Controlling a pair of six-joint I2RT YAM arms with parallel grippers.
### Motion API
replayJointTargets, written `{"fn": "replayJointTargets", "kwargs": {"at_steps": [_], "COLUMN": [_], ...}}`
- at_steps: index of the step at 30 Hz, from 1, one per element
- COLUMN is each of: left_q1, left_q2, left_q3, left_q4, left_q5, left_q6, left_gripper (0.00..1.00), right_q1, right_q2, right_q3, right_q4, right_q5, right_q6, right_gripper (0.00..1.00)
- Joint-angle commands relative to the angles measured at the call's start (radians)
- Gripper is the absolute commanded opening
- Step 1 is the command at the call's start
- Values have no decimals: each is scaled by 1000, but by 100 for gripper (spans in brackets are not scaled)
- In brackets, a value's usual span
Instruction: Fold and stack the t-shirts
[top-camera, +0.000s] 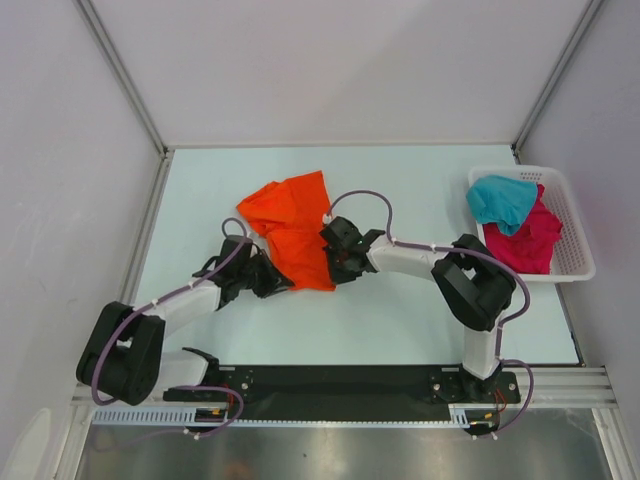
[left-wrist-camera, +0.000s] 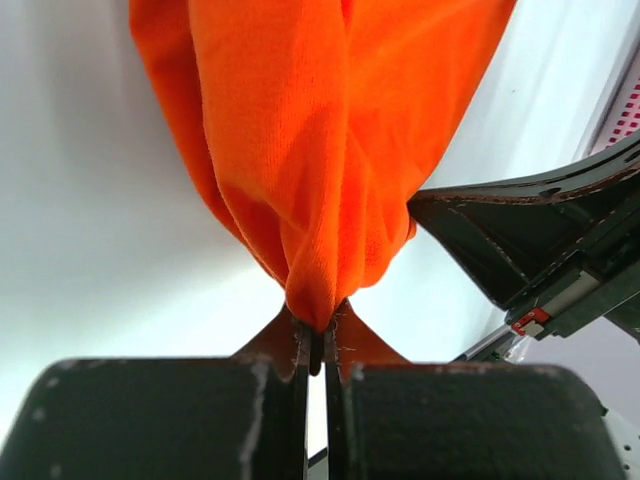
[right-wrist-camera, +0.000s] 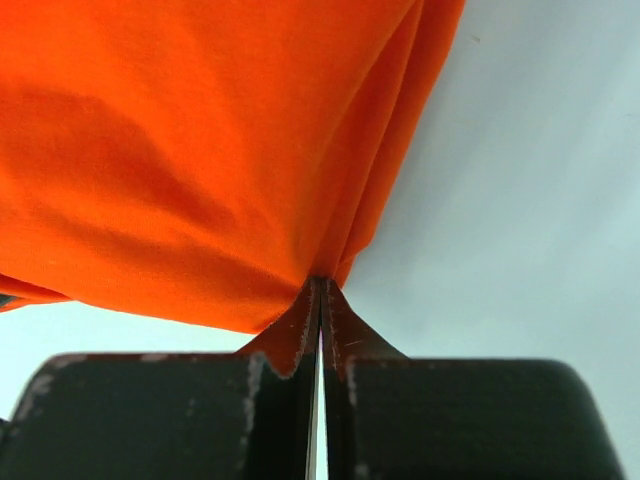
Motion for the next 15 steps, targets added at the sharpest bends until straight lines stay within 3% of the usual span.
{"fn": "replayJointTargets", "kwargs": {"at_steps": [1, 15], "left_q1": [12, 60], "left_q2": [-62, -232], "left_q3": [26, -8], "left_q4": [-65, -238], "left_q5": [-30, -12], "left_q6": [55, 129], "left_gripper": [0, 4], "right_q1": [-7, -16], "right_q2": [-48, -125], "right_q3": [-33, -85], "right_q4": [-2, -41], "right_q5": [51, 117], "right_q6": [9, 1], "right_gripper": [0, 0]}}
